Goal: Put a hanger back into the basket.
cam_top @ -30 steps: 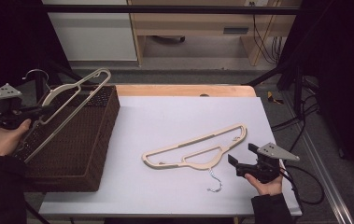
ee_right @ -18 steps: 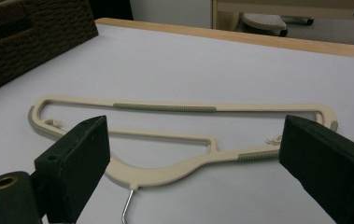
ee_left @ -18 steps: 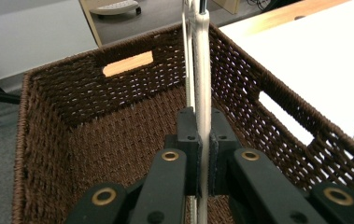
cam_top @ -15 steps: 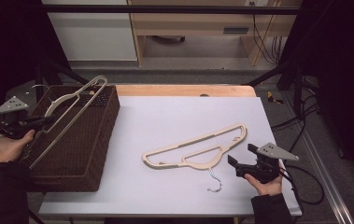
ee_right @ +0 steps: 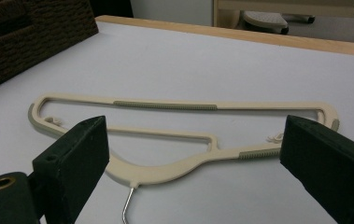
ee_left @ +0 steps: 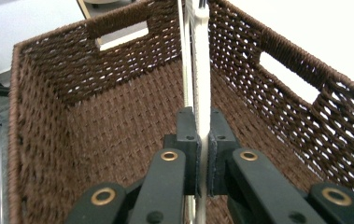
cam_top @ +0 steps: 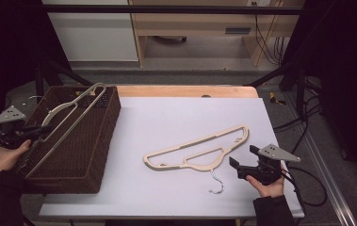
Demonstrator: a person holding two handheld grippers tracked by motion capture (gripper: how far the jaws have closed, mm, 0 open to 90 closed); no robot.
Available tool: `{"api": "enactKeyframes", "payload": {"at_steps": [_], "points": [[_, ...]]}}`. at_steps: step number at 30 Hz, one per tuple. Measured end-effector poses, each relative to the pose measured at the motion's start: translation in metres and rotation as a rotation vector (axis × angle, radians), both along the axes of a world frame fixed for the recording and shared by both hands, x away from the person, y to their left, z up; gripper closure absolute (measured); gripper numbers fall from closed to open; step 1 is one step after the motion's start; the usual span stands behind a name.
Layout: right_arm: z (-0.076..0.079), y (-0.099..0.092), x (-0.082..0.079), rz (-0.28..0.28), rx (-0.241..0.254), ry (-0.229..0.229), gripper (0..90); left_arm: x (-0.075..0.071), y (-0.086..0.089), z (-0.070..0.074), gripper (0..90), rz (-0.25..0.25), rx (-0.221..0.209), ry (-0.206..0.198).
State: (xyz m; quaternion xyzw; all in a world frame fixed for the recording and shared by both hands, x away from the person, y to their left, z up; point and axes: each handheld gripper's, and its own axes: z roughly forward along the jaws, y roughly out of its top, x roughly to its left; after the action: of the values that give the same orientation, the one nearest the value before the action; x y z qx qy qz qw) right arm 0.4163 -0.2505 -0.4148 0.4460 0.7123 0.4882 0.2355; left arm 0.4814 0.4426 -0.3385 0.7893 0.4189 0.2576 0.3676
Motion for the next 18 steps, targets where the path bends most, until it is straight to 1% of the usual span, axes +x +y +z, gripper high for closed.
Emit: {"api": "enactKeyframes", "payload": {"at_steps": [2,3,4,7,9,10,12,13,14,15,16,17,18], "points": [[0.000,0.001,0.000,-0.006,0.007,0.008,8.5,0.000,-0.003,-0.002,86.2,-0.009,-0.011,-0.006],[-0.001,0.001,0.000,-0.003,0.004,0.005,8.5,0.001,-0.005,-0.003,86.2,-0.016,0.003,0.001],[-0.001,0.001,0.000,-0.003,0.004,0.005,8.5,0.001,-0.005,-0.003,86.1,-0.016,0.003,0.001],[0.000,0.001,0.000,-0.004,0.005,0.009,8.3,0.007,-0.018,-0.015,86.1,-0.028,0.040,0.035],[0.000,0.000,0.000,0.000,0.004,0.003,8.3,0.010,-0.023,-0.021,86.0,-0.023,0.053,0.056],[0.000,0.000,0.000,0.001,0.000,0.001,8.3,0.011,-0.025,-0.024,86.0,-0.018,0.049,0.058],[0.000,0.000,0.000,0.001,0.000,0.002,8.3,0.012,-0.028,-0.030,86.0,-0.024,0.038,0.074],[0.000,0.000,0.000,0.001,0.000,0.004,8.2,0.013,-0.031,-0.033,85.9,-0.019,0.043,0.085],[0.000,0.000,0.000,0.001,0.000,0.004,8.2,0.013,-0.031,-0.033,85.6,-0.019,0.043,0.085],[-0.001,0.001,0.000,-0.002,0.005,0.006,8.2,0.013,-0.033,-0.036,85.0,-0.020,0.058,0.101],[-0.001,0.001,0.000,-0.002,0.005,0.009,8.2,0.014,-0.037,-0.038,84.3,-0.024,0.089,0.128],[-0.001,0.001,0.000,-0.002,0.002,0.008,8.2,0.014,-0.039,-0.038,83.5,-0.031,0.089,0.144],[-0.001,0.001,0.000,0.004,-0.001,0.002,8.2,0.013,-0.041,-0.038,82.2,-0.046,0.084,0.150]]}}
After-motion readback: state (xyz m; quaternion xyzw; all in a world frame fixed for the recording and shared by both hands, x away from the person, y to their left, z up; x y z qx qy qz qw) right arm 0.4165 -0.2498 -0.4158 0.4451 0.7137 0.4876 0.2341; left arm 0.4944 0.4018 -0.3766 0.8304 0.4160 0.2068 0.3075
